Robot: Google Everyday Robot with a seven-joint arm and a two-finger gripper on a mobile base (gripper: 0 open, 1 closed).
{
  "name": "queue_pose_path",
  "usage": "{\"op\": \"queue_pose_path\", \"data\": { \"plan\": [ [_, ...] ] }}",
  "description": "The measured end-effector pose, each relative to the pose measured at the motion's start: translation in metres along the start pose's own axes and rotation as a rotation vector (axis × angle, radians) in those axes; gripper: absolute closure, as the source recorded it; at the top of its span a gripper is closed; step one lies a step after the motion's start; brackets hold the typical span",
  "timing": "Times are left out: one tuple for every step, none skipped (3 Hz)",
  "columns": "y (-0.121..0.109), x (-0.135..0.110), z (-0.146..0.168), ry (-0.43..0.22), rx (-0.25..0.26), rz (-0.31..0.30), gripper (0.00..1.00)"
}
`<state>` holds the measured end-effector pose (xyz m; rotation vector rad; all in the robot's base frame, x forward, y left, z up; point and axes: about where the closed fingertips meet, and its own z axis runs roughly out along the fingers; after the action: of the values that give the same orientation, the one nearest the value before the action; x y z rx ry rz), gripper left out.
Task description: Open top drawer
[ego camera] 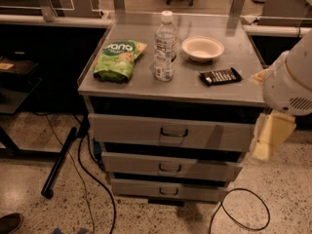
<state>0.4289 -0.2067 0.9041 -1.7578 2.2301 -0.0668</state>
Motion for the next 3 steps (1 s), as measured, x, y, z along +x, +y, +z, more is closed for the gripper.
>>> {"op": "queue_pose_path", "data": {
  "plan": [
    [0.021, 0.005, 0.039, 0.01, -0.062, 0.01, 0.0],
    [0.024, 0.007, 0.042, 0.014, -0.068, 0.01, 0.0],
    [0.034, -0.001, 0.061, -0.032, -0.095, 0.022, 0.0]
  ]
}}
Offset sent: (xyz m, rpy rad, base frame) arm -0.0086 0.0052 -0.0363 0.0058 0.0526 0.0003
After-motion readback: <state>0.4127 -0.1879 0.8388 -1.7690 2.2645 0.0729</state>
